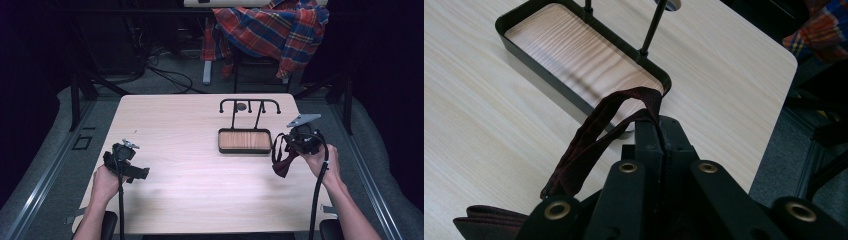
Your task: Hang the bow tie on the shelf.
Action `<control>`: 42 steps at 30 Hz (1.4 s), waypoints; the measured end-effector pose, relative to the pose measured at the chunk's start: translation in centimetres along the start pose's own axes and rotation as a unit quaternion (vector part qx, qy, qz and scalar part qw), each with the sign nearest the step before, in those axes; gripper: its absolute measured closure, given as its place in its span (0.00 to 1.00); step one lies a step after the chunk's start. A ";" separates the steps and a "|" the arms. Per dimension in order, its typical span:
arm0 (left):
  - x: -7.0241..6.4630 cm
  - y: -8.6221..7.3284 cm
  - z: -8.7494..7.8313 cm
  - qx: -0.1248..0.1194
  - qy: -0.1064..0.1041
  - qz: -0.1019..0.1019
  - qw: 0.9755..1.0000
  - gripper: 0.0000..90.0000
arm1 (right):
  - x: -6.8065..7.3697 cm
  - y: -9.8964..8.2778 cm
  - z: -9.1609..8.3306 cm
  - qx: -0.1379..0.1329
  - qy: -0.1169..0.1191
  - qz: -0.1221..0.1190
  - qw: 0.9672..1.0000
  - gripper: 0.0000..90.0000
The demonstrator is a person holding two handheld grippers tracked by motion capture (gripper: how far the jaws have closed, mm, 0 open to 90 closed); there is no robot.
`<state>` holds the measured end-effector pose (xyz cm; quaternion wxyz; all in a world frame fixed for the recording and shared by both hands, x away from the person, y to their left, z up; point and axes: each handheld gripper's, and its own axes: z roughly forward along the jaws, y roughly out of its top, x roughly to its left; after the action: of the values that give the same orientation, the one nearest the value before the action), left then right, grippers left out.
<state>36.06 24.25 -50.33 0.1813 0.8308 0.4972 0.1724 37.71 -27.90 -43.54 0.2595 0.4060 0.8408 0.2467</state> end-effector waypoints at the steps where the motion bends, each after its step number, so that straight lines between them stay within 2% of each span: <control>1: 0.0 0.0 0.0 0.000 0.000 0.000 1.000 0.00 | -0.1 0.1 -0.1 -0.001 -0.002 0.002 1.000 0.99; 7: 0.0 0.0 0.0 0.002 0.002 0.001 1.000 0.00 | -0.6 0.9 -0.4 -0.015 -0.007 0.003 1.000 0.99; 10: -0.1 0.0 0.0 0.001 0.001 0.002 1.000 0.00 | -1.0 2.1 -0.7 -0.030 -0.010 0.004 1.000 0.99; 15: -0.1 0.1 0.2 0.003 -0.001 0.002 1.000 0.00 | -1.4 3.0 -0.5 -0.035 -0.013 0.006 0.999 0.99; 20: -0.2 0.1 0.1 0.003 -0.001 0.004 1.000 0.00 | -2.0 3.9 -0.2 -0.050 -0.017 0.017 0.998 0.99; 42: -0.1 0.1 0.2 0.003 -0.002 0.005 1.000 0.00 | -3.8 6.4 0.5 -0.062 -0.032 0.031 0.997 0.99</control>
<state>36.15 24.06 -50.44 0.1788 0.8340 0.4935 0.1701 43.63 -27.38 -39.04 0.3028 0.4226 0.8023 0.2932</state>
